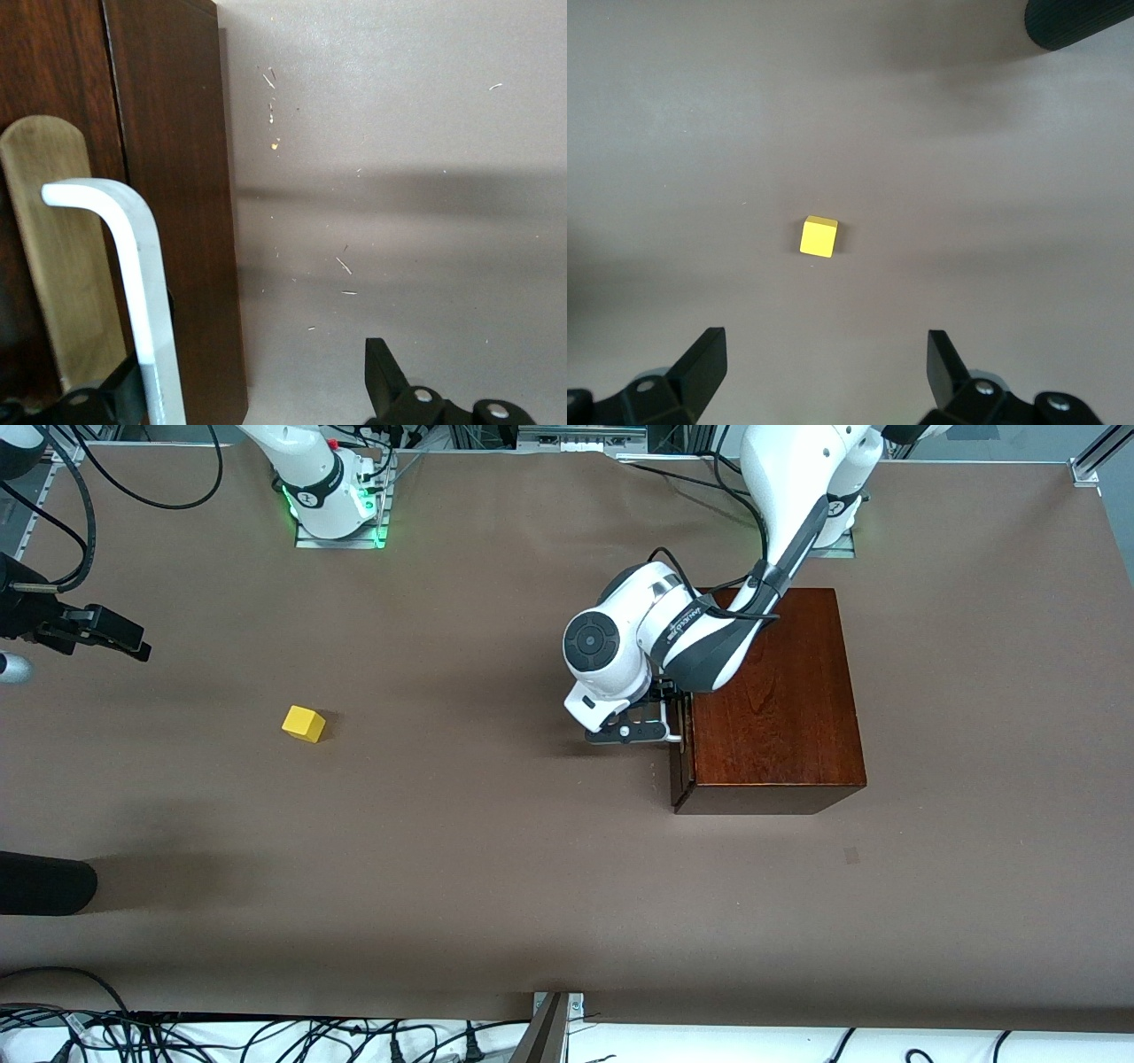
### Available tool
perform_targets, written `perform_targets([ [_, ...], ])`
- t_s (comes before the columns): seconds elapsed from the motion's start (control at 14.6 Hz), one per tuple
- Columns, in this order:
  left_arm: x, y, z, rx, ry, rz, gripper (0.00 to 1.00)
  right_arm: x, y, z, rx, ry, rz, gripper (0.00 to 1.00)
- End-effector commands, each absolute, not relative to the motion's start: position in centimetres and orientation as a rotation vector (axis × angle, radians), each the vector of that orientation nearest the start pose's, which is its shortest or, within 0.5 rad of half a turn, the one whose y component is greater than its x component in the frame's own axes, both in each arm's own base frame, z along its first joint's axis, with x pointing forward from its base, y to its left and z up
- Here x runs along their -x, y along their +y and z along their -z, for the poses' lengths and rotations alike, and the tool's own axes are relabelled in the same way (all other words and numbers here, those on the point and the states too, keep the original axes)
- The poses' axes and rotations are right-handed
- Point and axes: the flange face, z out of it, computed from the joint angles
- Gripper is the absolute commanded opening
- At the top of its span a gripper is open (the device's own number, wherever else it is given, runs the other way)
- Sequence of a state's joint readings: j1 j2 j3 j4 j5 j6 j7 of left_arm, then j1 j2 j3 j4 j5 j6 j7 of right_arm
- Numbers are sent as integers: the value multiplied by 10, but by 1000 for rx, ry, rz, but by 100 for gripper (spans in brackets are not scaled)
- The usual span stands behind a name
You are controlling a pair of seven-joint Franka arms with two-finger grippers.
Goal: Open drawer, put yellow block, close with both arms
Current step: 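Grasp the white drawer handle with the left gripper, then pull the drawer open by its handle with the left gripper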
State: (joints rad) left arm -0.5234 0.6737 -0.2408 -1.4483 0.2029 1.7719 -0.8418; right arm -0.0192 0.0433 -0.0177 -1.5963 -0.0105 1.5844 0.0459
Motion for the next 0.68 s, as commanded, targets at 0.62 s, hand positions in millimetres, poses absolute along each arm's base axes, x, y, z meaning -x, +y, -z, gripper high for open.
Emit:
perform_targets([
  [0.62, -489, -495, -277, 2954, -89, -269, 100, -566, -23, -592, 3158, 149, -77, 100],
])
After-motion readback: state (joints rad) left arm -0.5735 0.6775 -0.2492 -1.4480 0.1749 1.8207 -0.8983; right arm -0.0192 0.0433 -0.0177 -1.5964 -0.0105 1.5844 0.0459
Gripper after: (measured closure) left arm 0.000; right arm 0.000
